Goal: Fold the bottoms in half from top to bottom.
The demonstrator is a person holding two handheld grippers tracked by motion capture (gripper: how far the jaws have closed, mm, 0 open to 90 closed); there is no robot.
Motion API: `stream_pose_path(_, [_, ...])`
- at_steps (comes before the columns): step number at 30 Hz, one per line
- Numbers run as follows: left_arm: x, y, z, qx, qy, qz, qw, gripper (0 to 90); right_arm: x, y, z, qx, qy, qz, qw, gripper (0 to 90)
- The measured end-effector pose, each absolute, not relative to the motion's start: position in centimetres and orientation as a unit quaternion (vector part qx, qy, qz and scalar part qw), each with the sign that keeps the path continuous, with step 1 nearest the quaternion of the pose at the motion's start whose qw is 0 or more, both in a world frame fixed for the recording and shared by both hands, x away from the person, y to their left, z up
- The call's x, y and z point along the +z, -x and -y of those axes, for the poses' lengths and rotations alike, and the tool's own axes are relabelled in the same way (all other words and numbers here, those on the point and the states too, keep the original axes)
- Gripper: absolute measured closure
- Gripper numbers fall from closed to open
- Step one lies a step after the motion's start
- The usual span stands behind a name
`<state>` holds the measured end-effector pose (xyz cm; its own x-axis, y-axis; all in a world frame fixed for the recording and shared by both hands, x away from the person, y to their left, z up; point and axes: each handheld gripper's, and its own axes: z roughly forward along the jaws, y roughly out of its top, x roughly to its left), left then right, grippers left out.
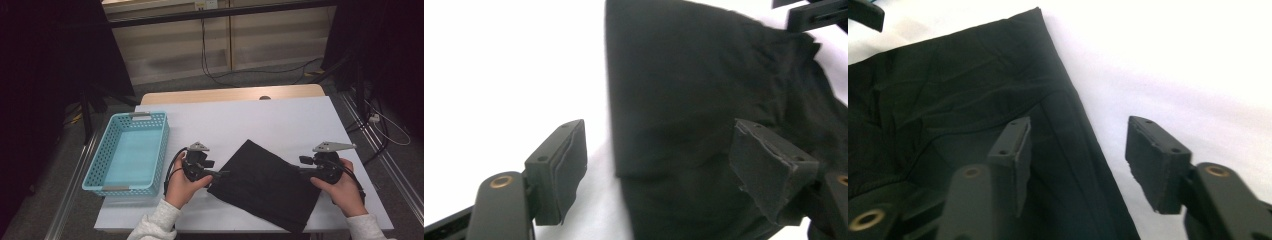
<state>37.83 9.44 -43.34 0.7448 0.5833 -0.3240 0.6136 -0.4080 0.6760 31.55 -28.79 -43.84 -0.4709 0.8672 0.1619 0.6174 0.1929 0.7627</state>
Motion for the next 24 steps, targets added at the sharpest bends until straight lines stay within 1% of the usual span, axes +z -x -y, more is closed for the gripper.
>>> stream_pose_path(4, [-44.3,-38.0,-9.9,-0.021,-0.839,-0.373,0.396,27.0,-43.9,-31.7,28.6,0.405,-0.490,-0.755,0.158,38.2])
stream_pose_path(6, [-44.7,-37.9,-10.2,-0.025,-0.839,-0.378,0.392,29.8,-44.0,-31.7,28.4,0.405,-0.490,-0.756,0.157,37.1])
stream_pose_path(9, [-44.8,-37.8,-10.6,-0.024,-0.840,-0.381,0.385,31.2,-43.9,-31.9,28.1,0.408,-0.486,-0.756,0.160,36.0])
stream_pose_path(18, [-45.2,-36.8,-11.4,-0.012,-0.840,-0.390,0.378,30.6,-43.9,-33.6,26.5,0.410,-0.473,-0.761,0.167,34.8])
stream_pose_path(24, [-45.3,-35.9,-11.7,-0.002,-0.842,-0.383,0.379,31.8,-43.7,-35.4,25.0,0.407,-0.459,-0.771,0.171,34.4])
